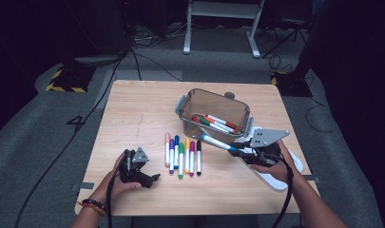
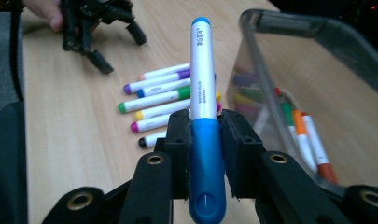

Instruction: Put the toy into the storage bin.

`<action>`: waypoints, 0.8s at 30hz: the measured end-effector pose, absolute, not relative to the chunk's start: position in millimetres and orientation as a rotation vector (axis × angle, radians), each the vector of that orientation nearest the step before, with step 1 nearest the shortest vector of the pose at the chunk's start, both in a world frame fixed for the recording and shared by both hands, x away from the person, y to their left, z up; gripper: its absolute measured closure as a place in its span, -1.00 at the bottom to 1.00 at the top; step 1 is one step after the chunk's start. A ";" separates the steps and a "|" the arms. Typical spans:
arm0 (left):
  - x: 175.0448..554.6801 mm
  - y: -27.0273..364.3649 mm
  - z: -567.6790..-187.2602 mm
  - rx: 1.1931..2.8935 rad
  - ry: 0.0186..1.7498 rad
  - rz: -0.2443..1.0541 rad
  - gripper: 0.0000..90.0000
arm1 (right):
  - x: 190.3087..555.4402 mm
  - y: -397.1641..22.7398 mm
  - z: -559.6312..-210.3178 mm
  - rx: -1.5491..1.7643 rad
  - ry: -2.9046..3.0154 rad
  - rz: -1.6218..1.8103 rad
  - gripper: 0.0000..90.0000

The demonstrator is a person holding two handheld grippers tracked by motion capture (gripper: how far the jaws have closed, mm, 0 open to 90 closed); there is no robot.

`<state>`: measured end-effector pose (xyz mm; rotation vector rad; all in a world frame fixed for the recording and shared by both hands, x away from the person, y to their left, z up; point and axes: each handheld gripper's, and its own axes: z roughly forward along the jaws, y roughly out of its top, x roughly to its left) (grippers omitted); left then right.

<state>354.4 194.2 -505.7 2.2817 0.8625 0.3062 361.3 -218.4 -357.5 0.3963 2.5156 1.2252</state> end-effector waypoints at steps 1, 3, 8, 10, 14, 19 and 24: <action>354.4 194.2 -505.7 2.282 0.862 0.306 -0.99 | 364.2 -219.1 -354.2 0.399 2.510 1.224 0.64; 354.4 194.2 -505.7 2.282 0.862 0.306 -0.99 | 370.6 -220.3 -348.5 0.408 2.500 1.225 0.64; 354.4 194.2 -505.7 2.282 0.862 0.306 -0.99 | 391.3 -223.4 -340.2 0.448 2.482 1.213 0.64; 354.4 194.2 -505.6 2.282 0.862 0.306 -0.99 | 400.7 -223.7 -337.9 0.466 2.479 1.191 0.64; 354.4 194.2 -505.7 2.282 0.862 0.304 -0.99 | 417.8 -221.3 -336.4 0.494 2.480 1.146 0.64; 354.4 194.2 -505.7 2.282 0.862 0.304 -0.99 | 439.6 -215.2 -341.3 0.523 2.511 1.133 0.64; 354.5 194.2 -505.7 2.282 0.862 0.303 -0.99 | 457.1 -206.6 -346.5 0.542 2.553 1.111 0.64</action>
